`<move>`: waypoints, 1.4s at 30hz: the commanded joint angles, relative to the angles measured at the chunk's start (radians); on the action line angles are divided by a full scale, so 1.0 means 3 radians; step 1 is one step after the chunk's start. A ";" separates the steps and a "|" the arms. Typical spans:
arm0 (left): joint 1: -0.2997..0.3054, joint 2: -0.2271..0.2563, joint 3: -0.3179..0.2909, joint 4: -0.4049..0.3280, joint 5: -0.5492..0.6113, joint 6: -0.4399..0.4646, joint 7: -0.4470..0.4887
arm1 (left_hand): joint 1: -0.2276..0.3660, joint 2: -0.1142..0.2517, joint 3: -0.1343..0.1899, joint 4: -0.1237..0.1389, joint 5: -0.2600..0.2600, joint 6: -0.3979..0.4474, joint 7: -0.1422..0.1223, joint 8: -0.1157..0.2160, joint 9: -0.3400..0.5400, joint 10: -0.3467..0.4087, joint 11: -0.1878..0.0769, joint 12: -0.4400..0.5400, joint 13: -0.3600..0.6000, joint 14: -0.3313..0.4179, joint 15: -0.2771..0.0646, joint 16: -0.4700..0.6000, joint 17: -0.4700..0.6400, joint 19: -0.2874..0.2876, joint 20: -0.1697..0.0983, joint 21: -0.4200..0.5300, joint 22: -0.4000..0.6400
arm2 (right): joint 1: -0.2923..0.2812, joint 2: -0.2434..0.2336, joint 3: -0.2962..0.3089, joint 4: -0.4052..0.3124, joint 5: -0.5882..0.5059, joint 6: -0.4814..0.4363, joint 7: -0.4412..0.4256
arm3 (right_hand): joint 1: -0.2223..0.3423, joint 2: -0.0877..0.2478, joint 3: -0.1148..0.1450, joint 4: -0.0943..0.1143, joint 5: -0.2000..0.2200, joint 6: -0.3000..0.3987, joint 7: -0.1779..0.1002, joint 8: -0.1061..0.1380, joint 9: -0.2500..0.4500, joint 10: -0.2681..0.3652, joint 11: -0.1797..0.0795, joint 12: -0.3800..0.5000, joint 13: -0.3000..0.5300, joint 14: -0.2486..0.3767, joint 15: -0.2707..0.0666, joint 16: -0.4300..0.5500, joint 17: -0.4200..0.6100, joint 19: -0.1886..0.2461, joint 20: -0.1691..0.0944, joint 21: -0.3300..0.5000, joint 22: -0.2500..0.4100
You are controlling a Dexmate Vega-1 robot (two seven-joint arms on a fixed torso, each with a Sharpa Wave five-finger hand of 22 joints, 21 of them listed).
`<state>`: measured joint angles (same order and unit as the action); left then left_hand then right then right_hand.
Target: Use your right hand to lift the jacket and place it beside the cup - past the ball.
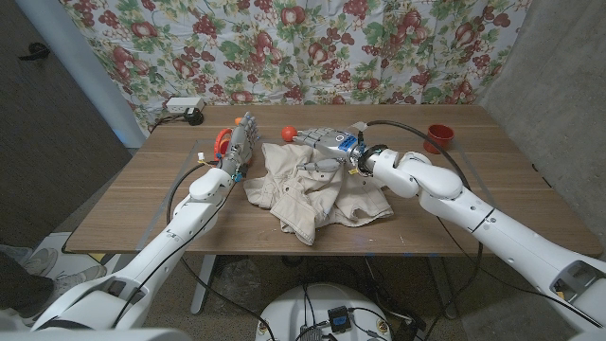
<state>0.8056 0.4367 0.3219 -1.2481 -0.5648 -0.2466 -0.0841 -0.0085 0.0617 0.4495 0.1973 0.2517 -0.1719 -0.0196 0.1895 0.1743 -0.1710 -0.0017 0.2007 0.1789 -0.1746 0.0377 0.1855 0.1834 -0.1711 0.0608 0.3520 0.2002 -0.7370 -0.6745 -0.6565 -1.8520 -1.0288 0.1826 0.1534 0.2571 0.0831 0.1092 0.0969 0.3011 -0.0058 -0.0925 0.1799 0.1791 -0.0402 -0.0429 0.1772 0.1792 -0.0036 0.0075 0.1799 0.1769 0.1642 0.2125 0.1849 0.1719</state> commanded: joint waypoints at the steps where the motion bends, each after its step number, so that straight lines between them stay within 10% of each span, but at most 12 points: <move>1: -0.0018 -0.0003 0.0008 0.0037 0.0000 0.0002 -0.0019 | 0.0013 0.0416 -0.0001 0.0003 0.0013 -0.0685 -0.0028 -0.0012 0.0017 -0.0766 0.0006 0.0003 0.0019 -0.0758 0.0029 0.0019 0.0007 -0.0411 0.0013 -0.0010 0.0007 | 0.0037 0.0001 -0.0077 0.0049 -0.0062 -0.0022 0.0039 | 0.0010 -0.0037 0.0006 -0.0034 -0.0012 -0.0019 -0.0005 0.0002 0.0014 -0.0028 -0.0003 0.0010 0.0007 -0.0038 0.0011 0.0020 0.0005 -0.0001 0.0008 0.0014 0.0014; 42: -0.0168 -0.0063 0.0065 0.0238 0.0026 -0.0017 -0.0076 | 0.0011 0.0415 -0.0004 0.0004 0.0013 -0.0693 -0.0035 -0.0016 0.0018 -0.0776 0.0032 0.0000 0.0020 -0.0757 0.0051 0.0021 0.0008 -0.0411 0.0016 -0.0020 0.0008 | 0.0177 0.0032 -0.0266 0.0272 -0.0119 -0.0021 0.0116 | 0.0052 -0.0084 -0.0012 -0.0092 -0.0026 -0.0082 -0.0018 0.0006 0.0015 -0.0074 -0.0016 0.0014 0.0007 -0.0054 0.0014 0.0026 0.0005 0.0036 0.0014 0.0031 0.0017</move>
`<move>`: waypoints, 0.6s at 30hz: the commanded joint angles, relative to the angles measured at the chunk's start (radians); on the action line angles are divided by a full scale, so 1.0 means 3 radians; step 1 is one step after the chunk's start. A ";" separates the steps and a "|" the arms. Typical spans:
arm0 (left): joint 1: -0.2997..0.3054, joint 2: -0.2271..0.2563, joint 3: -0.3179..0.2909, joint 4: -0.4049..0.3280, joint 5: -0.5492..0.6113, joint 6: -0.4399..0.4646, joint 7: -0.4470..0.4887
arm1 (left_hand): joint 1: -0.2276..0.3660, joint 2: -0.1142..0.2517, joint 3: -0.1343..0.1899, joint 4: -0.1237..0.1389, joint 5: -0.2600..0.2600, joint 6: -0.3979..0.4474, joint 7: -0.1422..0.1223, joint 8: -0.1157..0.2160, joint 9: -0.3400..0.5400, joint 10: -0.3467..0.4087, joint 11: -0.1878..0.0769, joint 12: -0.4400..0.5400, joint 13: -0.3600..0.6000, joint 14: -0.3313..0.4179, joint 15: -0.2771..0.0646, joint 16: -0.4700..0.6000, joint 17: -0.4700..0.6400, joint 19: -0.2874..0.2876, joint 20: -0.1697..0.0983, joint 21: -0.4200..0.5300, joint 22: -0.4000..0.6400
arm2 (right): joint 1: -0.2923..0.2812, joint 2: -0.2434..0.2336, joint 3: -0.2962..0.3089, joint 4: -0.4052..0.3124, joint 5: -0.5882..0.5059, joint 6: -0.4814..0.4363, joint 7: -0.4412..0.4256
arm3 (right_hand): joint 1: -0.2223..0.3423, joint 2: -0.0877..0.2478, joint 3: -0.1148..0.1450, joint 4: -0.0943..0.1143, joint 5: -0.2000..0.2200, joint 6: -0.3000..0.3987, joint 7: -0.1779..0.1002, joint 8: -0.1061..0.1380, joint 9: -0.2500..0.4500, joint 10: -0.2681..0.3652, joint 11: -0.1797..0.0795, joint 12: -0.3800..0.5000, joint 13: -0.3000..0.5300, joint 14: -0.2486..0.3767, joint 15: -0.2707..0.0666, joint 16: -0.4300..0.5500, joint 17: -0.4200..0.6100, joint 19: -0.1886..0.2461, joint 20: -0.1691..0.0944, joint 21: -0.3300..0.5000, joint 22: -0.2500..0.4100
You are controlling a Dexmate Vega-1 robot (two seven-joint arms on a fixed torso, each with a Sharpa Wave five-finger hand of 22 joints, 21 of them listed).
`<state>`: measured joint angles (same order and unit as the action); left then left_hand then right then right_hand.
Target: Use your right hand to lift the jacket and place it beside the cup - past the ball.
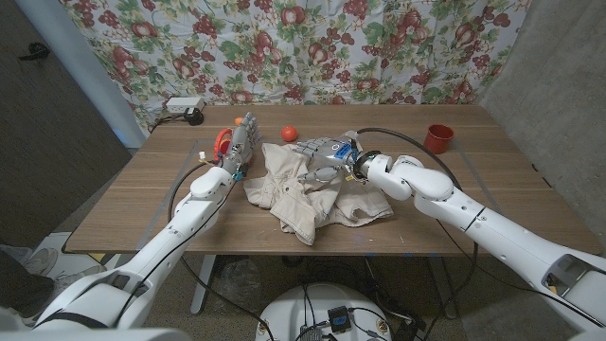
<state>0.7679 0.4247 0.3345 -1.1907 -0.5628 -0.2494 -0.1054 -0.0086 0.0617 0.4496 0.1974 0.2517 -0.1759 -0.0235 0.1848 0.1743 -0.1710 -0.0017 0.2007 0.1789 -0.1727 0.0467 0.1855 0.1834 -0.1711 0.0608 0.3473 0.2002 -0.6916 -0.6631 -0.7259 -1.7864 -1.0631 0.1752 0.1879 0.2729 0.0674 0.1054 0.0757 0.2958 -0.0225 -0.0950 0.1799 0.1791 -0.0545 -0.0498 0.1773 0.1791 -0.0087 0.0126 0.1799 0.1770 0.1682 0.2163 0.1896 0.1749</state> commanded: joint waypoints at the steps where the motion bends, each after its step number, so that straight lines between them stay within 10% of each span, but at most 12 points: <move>1: -0.0043 -0.0025 0.0024 0.0045 0.0019 -0.0003 -0.0002 | 0.0011 0.0415 -0.0004 0.0004 0.0013 -0.0681 -0.0022 -0.0001 0.0018 -0.0779 0.0031 -0.0001 0.0020 -0.0764 0.0022 0.0020 0.0009 -0.0412 0.0018 -0.0005 0.0008 | 0.0030 -0.0009 -0.0039 0.0057 -0.0008 0.0008 -0.0001 | 0.0001 -0.0033 -0.0001 -0.0023 -0.0009 -0.0028 -0.0007 0.0007 0.0015 -0.0027 0.0006 0.0015 0.0008 -0.0037 0.0000 0.0026 0.0005 0.0024 0.0001 0.0016 0.0007; 18: -0.0087 -0.0043 0.0041 0.0101 0.0028 -0.0007 -0.0010 | 0.0011 0.0415 -0.0006 0.0003 0.0013 -0.0682 -0.0023 0.0000 0.0018 -0.0778 0.0036 0.0000 0.0020 -0.0766 0.0022 0.0019 0.0009 -0.0413 0.0019 -0.0007 0.0008 | 0.0074 0.0003 -0.0116 0.0144 -0.0044 0.0035 0.0027 | 0.0023 -0.0066 -0.0014 -0.0053 -0.0011 -0.0080 -0.0005 0.0001 0.0015 -0.0061 0.0007 0.0012 0.0008 -0.0046 -0.0005 0.0028 0.0005 0.0032 0.0001 0.0016 0.0007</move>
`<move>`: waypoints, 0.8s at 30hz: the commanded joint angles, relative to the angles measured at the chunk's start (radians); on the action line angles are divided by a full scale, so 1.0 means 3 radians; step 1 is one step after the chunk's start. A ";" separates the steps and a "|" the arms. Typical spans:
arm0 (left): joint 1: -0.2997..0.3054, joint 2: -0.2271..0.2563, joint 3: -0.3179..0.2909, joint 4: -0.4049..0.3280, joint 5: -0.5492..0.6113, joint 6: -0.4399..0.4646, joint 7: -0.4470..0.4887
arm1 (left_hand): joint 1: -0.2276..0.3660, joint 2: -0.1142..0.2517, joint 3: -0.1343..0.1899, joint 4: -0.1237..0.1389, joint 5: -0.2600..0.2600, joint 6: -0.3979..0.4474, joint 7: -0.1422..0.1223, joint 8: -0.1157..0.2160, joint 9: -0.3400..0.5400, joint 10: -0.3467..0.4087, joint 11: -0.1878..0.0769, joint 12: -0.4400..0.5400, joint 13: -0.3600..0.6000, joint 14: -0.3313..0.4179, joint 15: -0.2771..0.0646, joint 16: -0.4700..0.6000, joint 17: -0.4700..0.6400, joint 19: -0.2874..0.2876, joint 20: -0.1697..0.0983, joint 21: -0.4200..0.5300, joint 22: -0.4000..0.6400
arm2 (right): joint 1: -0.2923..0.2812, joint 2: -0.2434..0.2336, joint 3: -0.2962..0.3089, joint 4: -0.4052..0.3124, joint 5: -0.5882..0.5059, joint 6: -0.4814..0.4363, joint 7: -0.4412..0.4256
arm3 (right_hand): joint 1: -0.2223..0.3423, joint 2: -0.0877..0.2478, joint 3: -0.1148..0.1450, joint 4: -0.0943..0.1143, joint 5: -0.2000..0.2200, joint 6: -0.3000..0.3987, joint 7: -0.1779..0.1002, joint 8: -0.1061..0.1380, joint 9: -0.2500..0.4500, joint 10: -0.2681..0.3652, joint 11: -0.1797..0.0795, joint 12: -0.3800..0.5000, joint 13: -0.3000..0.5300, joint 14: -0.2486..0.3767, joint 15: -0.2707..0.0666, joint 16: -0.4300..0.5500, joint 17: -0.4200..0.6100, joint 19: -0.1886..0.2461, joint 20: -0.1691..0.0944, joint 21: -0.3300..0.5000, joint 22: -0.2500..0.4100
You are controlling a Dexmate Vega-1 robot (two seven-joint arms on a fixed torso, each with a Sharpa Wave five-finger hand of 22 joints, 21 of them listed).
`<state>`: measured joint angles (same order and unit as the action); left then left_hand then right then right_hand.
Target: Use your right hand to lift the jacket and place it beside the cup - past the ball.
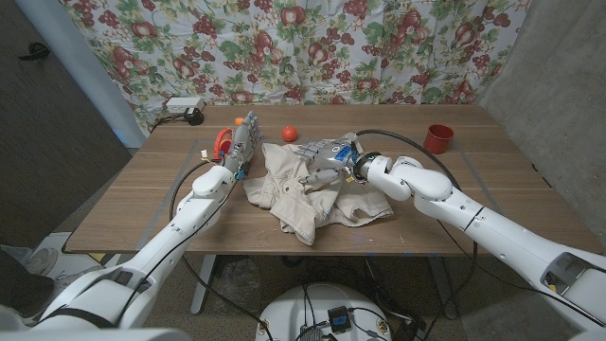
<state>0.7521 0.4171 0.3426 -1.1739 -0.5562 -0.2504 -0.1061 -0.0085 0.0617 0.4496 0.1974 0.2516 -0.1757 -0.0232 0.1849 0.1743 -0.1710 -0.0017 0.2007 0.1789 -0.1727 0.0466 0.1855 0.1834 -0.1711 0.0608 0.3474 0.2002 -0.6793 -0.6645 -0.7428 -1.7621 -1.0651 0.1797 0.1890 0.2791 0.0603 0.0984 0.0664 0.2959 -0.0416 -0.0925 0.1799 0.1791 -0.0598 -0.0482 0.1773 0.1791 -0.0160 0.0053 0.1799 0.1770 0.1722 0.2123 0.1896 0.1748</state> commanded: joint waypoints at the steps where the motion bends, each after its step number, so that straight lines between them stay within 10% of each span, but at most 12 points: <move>1: -0.0040 -0.0013 0.0018 0.0048 0.0010 0.0002 -0.0014 | 0.0011 0.0415 -0.0006 0.0003 0.0014 -0.0680 -0.0024 0.0001 0.0018 -0.0776 0.0035 0.0001 0.0020 -0.0764 0.0020 0.0020 0.0009 -0.0412 0.0018 -0.0007 0.0008 | 0.0036 0.0009 -0.0065 0.0067 -0.0038 0.0022 0.0028 | 0.0004 -0.0044 0.0009 -0.0025 -0.0012 -0.0022 -0.0016 0.0000 0.0015 -0.0048 0.0001 0.0011 0.0008 -0.0024 0.0020 0.0027 0.0005 0.0019 0.0015 0.0016 0.0007; 24: -0.0078 -0.0023 0.0030 0.0096 0.0018 0.0005 -0.0015 | 0.0010 0.0415 -0.0008 0.0004 0.0014 -0.0683 -0.0026 0.0000 0.0018 -0.0777 0.0035 0.0001 0.0020 -0.0767 0.0018 0.0019 0.0010 -0.0412 0.0015 -0.0010 0.0009 | 0.0094 0.0044 -0.0159 0.0174 -0.0071 0.0021 0.0058 | 0.0042 -0.0077 -0.0004 -0.0068 -0.0014 -0.0071 -0.0021 0.0006 0.0016 -0.0103 0.0011 0.0010 0.0008 -0.0059 0.0019 0.0022 0.0007 0.0026 0.0014 0.0014 0.0006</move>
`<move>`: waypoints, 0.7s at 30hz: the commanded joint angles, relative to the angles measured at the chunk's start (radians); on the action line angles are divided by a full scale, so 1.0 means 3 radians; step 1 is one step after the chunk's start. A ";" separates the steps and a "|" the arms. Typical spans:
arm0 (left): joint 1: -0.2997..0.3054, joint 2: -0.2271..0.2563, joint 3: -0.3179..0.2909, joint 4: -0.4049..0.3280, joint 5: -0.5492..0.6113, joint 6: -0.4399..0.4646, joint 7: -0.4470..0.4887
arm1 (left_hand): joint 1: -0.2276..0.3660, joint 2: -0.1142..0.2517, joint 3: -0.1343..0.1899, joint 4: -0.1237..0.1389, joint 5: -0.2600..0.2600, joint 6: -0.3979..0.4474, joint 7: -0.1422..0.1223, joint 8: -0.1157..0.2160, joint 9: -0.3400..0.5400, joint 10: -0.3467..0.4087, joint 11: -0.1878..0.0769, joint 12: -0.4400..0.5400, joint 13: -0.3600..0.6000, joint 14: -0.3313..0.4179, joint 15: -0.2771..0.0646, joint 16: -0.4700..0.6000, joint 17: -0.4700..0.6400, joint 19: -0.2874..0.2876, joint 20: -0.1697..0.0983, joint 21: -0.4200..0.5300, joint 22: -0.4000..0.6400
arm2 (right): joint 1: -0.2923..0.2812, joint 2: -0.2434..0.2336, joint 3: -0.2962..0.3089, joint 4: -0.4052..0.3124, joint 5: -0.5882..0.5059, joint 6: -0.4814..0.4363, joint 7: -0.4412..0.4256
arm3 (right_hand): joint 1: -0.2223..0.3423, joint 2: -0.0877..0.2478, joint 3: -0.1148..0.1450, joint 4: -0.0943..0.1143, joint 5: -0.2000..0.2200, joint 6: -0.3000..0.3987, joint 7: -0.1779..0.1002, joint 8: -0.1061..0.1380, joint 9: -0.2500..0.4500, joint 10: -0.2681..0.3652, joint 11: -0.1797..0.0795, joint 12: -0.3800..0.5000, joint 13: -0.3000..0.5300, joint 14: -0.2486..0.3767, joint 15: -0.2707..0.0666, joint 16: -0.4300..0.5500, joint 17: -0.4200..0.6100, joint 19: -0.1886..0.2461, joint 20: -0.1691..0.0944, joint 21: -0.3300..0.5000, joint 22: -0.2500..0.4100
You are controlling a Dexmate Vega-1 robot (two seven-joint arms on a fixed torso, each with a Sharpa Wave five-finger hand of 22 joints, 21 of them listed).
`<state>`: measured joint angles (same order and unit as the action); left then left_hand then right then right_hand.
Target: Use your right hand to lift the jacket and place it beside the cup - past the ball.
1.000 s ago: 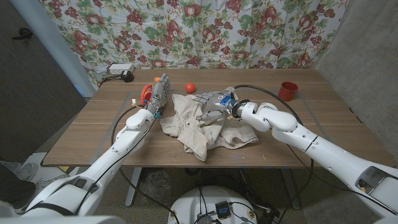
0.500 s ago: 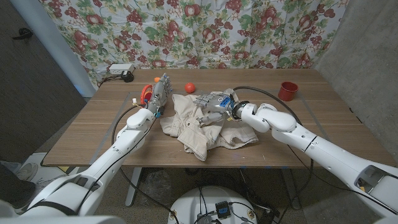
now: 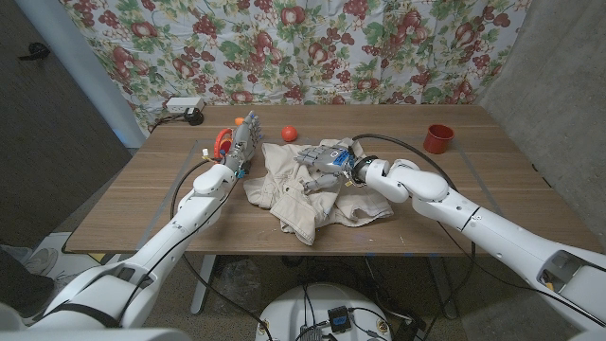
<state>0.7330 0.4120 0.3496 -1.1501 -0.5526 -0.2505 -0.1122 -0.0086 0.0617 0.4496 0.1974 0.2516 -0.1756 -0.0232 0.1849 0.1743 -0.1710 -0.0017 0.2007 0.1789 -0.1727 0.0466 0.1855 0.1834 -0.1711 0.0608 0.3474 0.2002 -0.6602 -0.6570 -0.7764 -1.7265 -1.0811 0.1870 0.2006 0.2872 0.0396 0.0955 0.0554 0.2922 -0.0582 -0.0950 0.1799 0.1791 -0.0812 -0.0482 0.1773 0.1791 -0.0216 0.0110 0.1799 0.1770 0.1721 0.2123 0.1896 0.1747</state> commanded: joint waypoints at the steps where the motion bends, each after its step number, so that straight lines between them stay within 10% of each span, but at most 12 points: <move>1: -0.0014 -0.0006 0.0007 0.0018 0.0006 0.0004 0.0006 | 0.0010 0.0415 -0.0008 0.0004 0.0014 -0.0683 -0.0026 0.0000 0.0018 -0.0778 0.0036 0.0001 0.0020 -0.0767 0.0018 0.0019 0.0010 -0.0412 0.0017 -0.0010 0.0009 | 0.0031 0.0018 -0.0051 0.0057 -0.0027 -0.0007 0.0015 | 0.0015 -0.0008 0.0005 -0.0032 -0.0001 -0.0016 -0.0014 0.0006 0.0016 -0.0034 0.0010 0.0009 0.0009 -0.0042 -0.0001 0.0021 0.0007 0.0026 0.0014 0.0014 0.0006; 21: -0.0015 -0.0008 0.0023 -0.0015 0.0010 0.0021 0.0001 | 0.0010 0.0416 -0.0009 0.0004 0.0014 -0.0687 -0.0025 0.0000 0.0018 -0.0782 0.0039 0.0001 0.0020 -0.0766 0.0018 0.0019 0.0010 -0.0413 0.0017 -0.0013 0.0009 | 0.0043 0.0032 -0.0103 0.0128 0.0001 -0.0029 0.0075 | 0.0003 -0.0002 -0.0006 -0.0029 -0.0005 -0.0049 -0.0044 0.0007 0.0018 -0.0091 0.0010 0.0004 0.0009 -0.0077 0.0015 0.0019 0.0012 0.0029 0.0015 0.0013 0.0005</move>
<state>0.7284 0.4113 0.3544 -1.1489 -0.5494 -0.2462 -0.1121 -0.0086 0.0617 0.4496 0.1974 0.2516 -0.1755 -0.0231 0.1850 0.1743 -0.1765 0.0038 0.2007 0.1789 -0.1727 0.0466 0.1855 0.1834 -0.1711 0.0608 0.3433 0.2002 -0.6502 -0.6486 -0.7972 -1.6974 -1.0811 0.1837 0.2104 0.2872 0.0396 0.0927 0.0528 0.2923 -0.0665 -0.1033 0.1799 0.1789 -0.0974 -0.0426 0.1773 0.1790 -0.0360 0.0144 0.1799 0.1790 0.1720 0.2123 0.1896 0.1745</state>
